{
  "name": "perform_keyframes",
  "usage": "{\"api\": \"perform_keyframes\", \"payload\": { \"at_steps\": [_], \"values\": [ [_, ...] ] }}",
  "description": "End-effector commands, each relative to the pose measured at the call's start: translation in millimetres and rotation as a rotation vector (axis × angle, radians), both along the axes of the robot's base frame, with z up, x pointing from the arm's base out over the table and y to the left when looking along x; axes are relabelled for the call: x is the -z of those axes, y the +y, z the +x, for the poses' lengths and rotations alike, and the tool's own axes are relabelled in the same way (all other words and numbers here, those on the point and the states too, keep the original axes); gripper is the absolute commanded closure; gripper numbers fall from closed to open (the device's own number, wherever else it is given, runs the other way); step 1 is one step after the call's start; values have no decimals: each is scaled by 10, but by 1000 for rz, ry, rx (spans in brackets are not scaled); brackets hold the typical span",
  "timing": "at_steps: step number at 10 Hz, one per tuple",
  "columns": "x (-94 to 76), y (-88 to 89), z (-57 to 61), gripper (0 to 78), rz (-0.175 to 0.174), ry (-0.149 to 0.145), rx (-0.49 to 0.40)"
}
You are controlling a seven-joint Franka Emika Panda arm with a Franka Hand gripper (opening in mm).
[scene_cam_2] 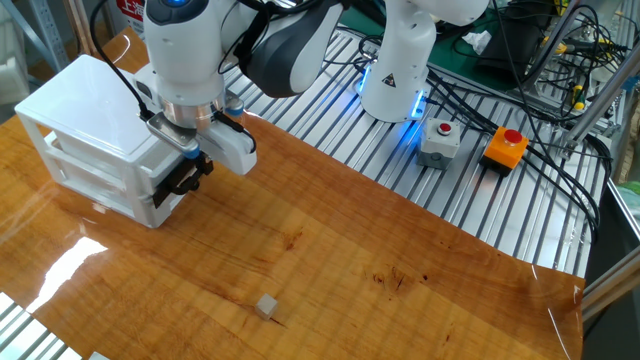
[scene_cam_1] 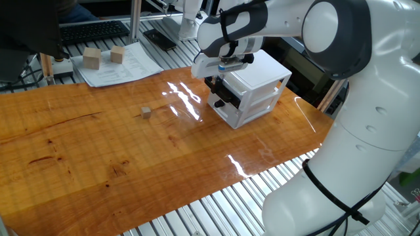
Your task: Put things in the drawer
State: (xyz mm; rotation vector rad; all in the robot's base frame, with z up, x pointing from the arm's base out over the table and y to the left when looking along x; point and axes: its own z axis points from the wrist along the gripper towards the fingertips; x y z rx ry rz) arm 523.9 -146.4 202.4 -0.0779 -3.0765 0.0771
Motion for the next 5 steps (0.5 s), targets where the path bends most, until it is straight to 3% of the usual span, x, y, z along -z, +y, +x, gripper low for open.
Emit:
{"api": "perform_keyframes", "payload": {
  "at_steps": [1,5],
  "values": [
    [-203,474,-326,764,21,10,-9],
    [-141,505,-328,764,22,0,5]
  ]
}}
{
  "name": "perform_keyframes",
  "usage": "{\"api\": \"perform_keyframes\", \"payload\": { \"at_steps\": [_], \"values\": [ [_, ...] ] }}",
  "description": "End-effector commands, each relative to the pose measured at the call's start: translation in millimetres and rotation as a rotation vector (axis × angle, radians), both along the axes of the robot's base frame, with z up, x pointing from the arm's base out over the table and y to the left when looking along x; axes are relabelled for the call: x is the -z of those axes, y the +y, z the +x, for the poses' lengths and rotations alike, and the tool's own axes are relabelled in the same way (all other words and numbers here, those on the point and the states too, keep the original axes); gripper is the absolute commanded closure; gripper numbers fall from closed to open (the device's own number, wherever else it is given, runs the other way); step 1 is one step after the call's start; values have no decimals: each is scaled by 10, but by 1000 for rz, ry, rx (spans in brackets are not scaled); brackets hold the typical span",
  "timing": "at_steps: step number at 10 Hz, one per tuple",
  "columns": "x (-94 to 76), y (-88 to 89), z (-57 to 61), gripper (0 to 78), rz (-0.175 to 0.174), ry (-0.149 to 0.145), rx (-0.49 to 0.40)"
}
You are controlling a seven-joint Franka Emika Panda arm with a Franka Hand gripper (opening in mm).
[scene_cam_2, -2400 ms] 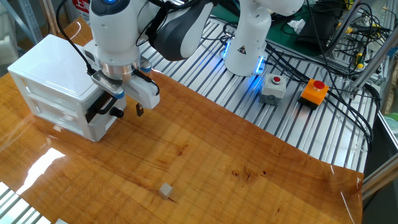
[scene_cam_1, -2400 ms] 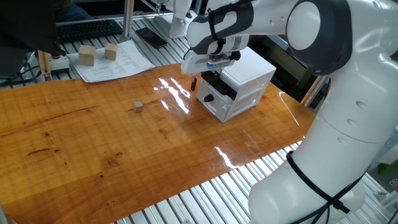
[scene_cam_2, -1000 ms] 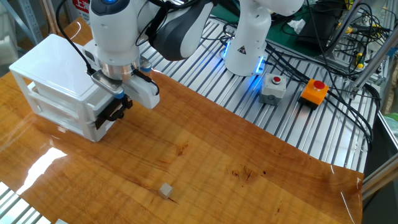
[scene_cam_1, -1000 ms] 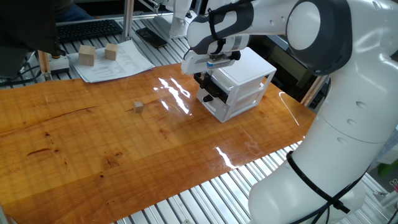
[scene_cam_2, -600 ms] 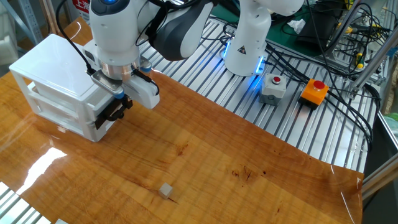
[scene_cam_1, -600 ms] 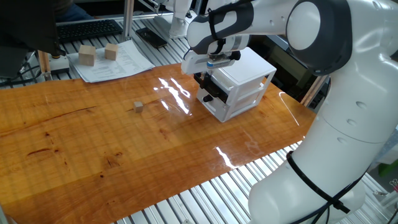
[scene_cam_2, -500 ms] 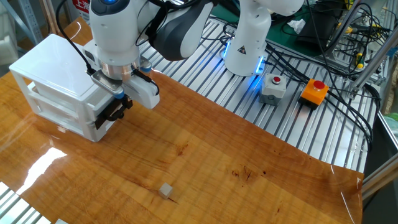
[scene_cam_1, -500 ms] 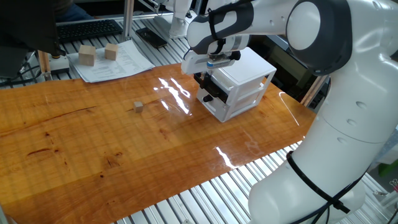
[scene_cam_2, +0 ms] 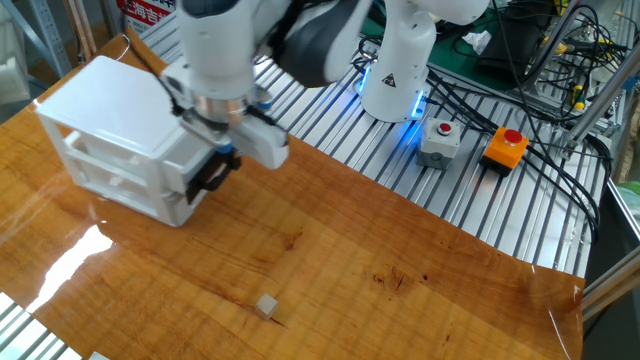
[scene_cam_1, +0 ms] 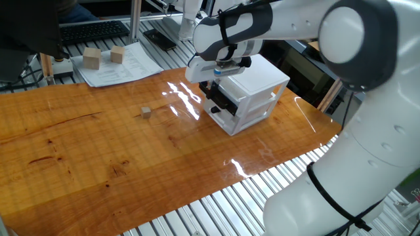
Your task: Put things in the drawer
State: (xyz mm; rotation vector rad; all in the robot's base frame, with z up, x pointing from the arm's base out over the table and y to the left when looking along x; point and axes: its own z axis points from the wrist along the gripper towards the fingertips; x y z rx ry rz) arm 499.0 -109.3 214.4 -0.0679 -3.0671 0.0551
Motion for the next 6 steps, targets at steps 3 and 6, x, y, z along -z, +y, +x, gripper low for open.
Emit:
{"api": "perform_keyframes", "payload": {
  "at_steps": [3,6],
  "values": [
    [126,159,-40,764,5,-26,24],
    [177,165,-27,764,7,-28,24]
  ]
}}
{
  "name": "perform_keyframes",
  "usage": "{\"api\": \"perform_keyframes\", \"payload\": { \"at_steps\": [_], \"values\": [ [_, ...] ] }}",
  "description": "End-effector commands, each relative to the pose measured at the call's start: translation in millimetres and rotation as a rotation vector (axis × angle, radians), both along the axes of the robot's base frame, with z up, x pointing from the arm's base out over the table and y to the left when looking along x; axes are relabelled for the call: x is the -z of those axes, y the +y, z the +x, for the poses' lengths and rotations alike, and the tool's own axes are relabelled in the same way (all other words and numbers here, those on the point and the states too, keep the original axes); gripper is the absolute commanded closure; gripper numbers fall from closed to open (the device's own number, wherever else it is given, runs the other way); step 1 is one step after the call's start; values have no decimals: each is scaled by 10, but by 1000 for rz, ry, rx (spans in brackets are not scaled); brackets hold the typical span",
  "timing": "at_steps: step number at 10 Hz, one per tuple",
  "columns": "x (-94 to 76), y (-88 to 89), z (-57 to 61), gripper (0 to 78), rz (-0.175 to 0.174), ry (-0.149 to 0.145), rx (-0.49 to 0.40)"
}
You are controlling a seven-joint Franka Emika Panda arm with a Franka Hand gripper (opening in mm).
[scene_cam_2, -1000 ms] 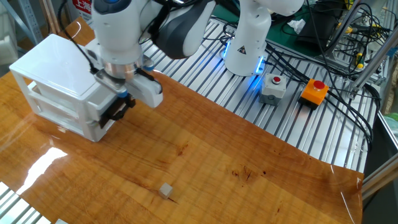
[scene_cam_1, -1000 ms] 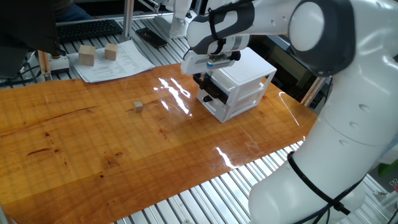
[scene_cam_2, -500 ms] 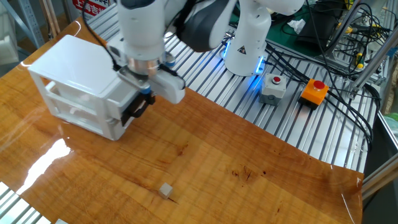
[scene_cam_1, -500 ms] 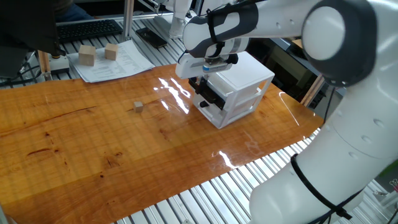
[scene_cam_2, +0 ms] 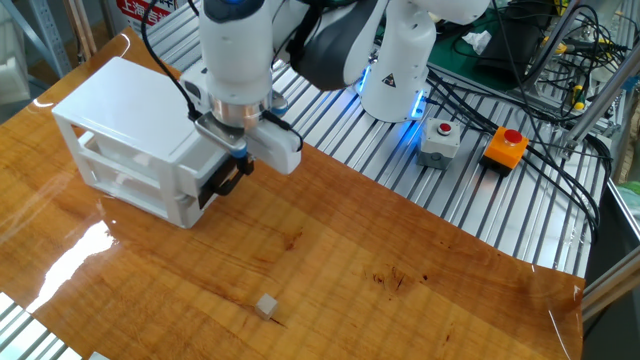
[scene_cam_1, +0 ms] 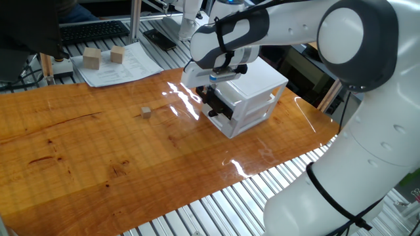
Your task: Put things in the drawer
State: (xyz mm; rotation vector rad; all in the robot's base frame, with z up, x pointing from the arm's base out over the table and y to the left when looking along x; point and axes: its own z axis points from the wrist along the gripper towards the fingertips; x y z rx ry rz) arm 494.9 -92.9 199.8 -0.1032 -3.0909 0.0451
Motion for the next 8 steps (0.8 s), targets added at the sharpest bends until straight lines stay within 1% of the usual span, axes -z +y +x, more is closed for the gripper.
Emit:
{"api": "perform_keyframes", "payload": {
  "at_steps": [1,2,4,8],
  "values": [
    [54,4,20,764,0,-3,-3],
    [73,6,24,764,0,-4,-2],
    [83,7,27,764,0,-19,10],
    [83,7,27,764,-1,-38,42]
  ]
}}
